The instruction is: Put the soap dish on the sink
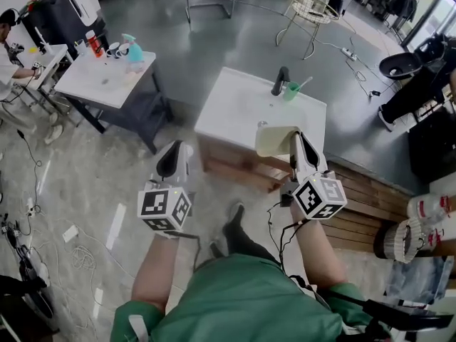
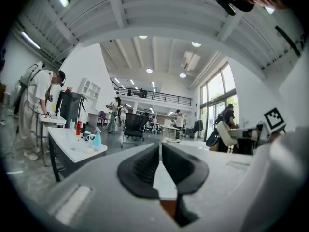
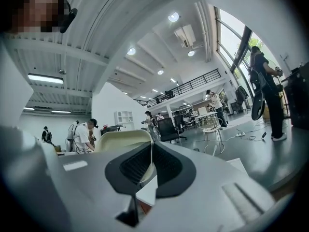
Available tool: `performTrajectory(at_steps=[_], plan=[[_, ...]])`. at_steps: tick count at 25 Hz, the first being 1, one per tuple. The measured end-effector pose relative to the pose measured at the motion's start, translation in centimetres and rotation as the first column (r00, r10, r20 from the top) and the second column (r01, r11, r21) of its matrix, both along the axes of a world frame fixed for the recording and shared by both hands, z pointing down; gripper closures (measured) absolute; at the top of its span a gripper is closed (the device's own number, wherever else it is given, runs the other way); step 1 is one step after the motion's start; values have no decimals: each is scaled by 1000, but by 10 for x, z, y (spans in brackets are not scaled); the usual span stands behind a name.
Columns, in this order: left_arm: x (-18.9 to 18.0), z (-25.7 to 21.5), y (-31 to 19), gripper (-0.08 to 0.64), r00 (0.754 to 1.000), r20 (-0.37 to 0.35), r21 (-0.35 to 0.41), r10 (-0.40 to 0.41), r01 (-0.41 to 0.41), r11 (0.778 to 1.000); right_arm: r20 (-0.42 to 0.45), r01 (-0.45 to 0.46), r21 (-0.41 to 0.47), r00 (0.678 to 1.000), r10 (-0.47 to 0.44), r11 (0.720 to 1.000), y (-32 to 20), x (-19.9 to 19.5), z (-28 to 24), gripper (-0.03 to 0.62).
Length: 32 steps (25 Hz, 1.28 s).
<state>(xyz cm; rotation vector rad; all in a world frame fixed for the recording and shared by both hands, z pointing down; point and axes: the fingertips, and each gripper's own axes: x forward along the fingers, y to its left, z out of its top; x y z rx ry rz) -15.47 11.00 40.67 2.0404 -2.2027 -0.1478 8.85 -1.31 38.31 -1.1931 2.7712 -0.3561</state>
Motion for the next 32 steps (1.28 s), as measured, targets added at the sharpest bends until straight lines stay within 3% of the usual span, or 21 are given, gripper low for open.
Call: performTrajectory(at_steps=[10, 17, 25, 32], plan=[[-41, -9, -110, 543, 998, 48, -36, -40, 41, 998, 51, 58, -38, 997, -56, 998, -118, -52, 12, 580], [-33, -6, -193, 543, 997, 72, -75, -38, 43, 996, 52, 84, -80, 995, -81, 993, -202, -61, 27, 580], [-41, 2, -241, 543, 997, 77, -104, -19, 27, 994, 55, 79, -120, 996, -73, 990, -248, -74, 39, 580], [-65, 12, -290, 543, 997, 54, -110, 47, -41, 993, 9, 21, -144, 1000, -20, 989, -276, -95, 59, 580]])
